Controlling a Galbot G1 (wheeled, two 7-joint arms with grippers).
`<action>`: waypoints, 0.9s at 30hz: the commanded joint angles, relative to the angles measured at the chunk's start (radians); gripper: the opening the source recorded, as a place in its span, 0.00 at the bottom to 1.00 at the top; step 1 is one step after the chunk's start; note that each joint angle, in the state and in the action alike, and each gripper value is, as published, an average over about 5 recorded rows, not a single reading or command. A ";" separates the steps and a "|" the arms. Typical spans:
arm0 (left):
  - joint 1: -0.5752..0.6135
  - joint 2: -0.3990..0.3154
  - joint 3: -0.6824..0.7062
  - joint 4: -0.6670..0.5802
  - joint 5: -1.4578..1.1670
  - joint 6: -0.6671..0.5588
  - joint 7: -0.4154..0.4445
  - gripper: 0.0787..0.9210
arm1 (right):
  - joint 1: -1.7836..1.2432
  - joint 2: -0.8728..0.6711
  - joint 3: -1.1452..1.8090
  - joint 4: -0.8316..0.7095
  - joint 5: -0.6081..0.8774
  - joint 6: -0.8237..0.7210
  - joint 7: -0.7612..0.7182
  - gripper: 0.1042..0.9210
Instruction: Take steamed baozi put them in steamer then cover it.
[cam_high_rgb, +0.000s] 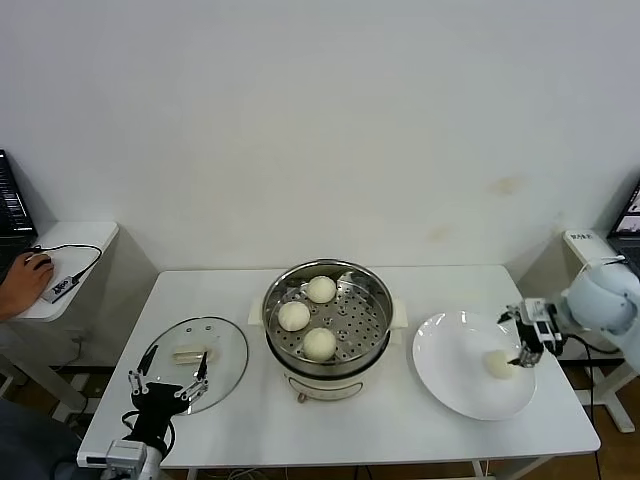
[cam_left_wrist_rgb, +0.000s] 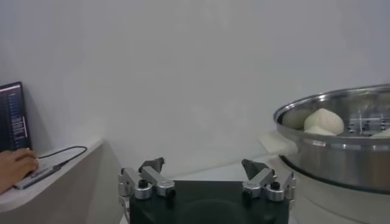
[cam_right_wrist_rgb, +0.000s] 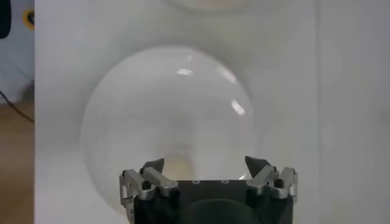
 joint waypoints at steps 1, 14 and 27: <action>0.004 -0.002 -0.002 0.001 0.003 0.000 0.000 0.88 | -0.218 0.059 0.159 -0.117 -0.105 0.006 0.011 0.88; 0.004 -0.010 -0.002 0.012 0.010 0.000 -0.001 0.88 | -0.190 0.155 0.137 -0.235 -0.158 0.027 0.032 0.88; 0.001 -0.011 -0.004 0.015 0.011 0.000 -0.002 0.88 | -0.103 0.206 0.087 -0.259 -0.142 0.009 0.033 0.86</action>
